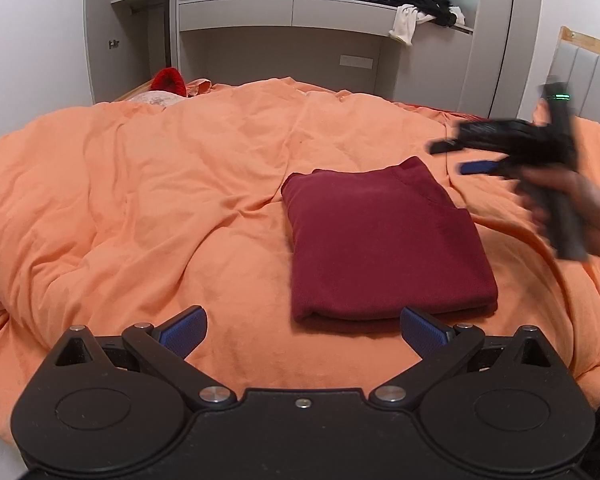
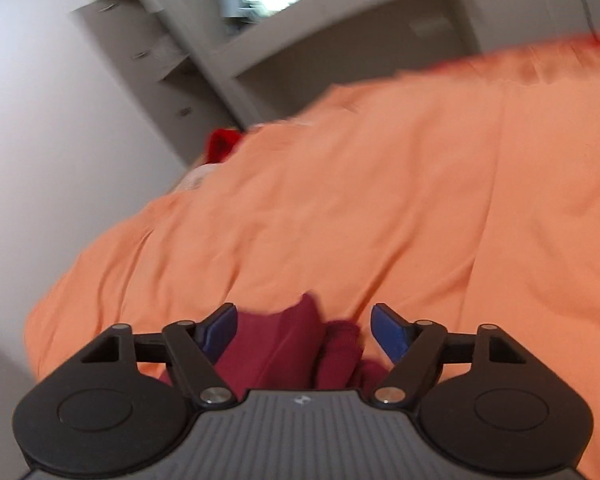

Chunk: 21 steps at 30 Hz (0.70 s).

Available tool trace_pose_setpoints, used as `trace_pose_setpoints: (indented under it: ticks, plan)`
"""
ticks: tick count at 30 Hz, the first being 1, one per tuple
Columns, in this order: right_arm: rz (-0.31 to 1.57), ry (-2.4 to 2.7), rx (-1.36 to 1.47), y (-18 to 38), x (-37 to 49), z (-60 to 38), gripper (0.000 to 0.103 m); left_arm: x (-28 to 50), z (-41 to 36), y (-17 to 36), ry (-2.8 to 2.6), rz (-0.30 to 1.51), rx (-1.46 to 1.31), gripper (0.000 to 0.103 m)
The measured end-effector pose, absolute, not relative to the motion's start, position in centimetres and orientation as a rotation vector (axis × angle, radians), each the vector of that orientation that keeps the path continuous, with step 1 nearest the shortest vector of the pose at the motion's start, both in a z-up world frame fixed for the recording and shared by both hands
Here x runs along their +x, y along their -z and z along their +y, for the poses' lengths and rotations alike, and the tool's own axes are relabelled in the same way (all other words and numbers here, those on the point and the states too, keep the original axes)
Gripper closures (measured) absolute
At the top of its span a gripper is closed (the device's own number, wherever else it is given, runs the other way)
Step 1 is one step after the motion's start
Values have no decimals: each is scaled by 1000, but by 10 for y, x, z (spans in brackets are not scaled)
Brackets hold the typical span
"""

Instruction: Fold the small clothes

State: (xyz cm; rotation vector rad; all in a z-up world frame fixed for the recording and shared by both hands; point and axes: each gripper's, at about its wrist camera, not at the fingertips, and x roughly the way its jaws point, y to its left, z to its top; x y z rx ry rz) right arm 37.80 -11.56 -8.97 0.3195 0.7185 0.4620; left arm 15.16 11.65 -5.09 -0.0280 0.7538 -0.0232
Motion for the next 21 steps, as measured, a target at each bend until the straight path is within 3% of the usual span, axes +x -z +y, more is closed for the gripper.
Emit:
trace_pose_setpoints:
  ticks: [3,8,11,13,17,18,21]
  plan:
    - [712,-440,176,79,326,-109,25,164,117,54,37,757,-22,0]
    - [741,-507,234,94,270,-101,27,178,119,63,0,792,-7,0]
    - [739,-496,227,101,266,-92,38,181,121,65,0,787,-23,1]
    - [756,-485,255,105,268,-91,62,183,123,67,7,790,-28,0]
    - [774,-550,313,108,257,-95,94,178,124,65,15,782,-8,0]
    - [770,-573,359,106,256,-99,98,177,123,64,26,782,-8,0]
    - [729,-610,431,95,247,-111,98,170,123,59,60,772,-18,0]
